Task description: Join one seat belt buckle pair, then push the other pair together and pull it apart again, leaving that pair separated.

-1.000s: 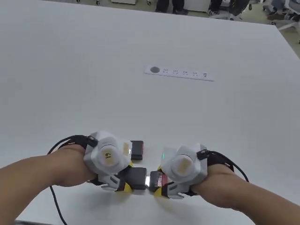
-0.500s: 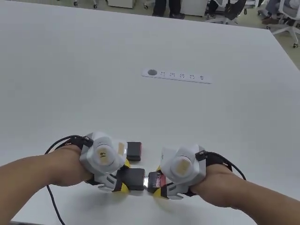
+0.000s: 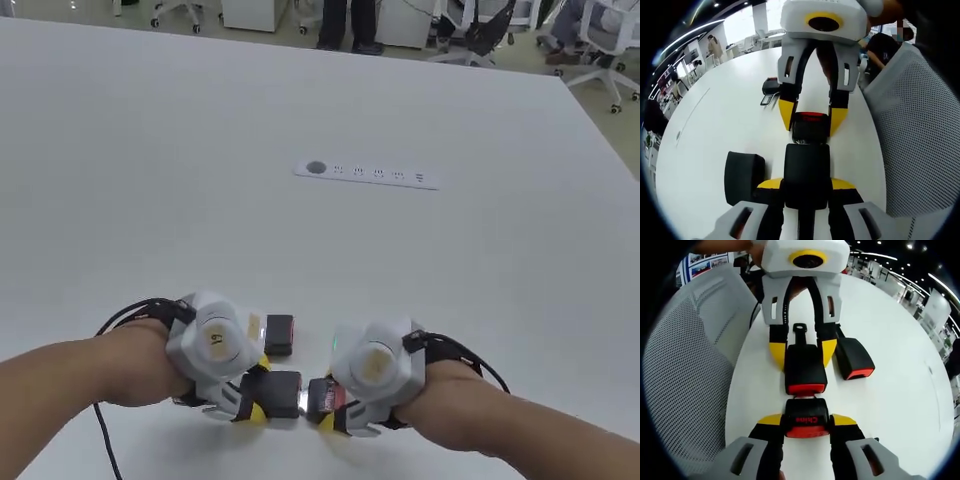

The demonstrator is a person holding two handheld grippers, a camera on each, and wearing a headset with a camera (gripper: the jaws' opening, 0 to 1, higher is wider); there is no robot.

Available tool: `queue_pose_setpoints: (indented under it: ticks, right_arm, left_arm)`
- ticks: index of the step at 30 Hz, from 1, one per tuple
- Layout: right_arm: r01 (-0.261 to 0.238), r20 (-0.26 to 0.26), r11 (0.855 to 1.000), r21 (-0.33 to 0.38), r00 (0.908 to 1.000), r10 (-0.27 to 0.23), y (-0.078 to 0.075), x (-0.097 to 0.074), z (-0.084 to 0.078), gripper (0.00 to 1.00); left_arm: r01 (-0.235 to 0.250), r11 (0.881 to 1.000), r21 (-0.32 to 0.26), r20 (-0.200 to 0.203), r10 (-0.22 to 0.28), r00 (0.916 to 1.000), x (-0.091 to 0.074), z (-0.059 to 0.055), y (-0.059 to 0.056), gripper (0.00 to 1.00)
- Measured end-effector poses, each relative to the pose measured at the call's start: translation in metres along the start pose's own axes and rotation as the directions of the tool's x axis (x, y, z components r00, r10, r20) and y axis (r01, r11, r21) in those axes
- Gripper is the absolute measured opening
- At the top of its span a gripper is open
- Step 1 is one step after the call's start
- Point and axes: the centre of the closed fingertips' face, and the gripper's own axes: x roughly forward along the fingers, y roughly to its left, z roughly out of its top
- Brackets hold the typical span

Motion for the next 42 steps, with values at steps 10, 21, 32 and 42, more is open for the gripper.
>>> queue_pose_setpoints:
  ticks: [10,21,32,42]
  right_arm:
    - [0.006,0.022,0.999,0.044,0.9997,-0.007,0.000,-0.002,-0.001,0.34]
    - [0.036,0.025,0.997,0.069,0.9990,-0.037,-0.004,-0.015,0.003,0.37]
    - [0.047,0.055,0.995,0.084,0.9972,-0.052,-0.006,-0.031,0.001,0.37]
    - [0.096,0.050,0.990,0.102,0.9936,-0.101,-0.026,-0.054,-0.009,0.37]
  left_arm:
    - [-0.027,0.999,-0.044,0.001,0.027,0.9996,-0.001,-0.001,0.000,0.36]
    - [-0.081,0.996,-0.031,-0.007,0.080,0.9967,-0.007,0.000,0.004,0.38]
    - [-0.104,0.992,-0.069,0.050,0.107,0.9930,-0.028,0.012,0.006,0.40]
    - [-0.159,0.984,-0.082,0.065,0.165,0.9842,-0.044,0.024,0.026,0.43]
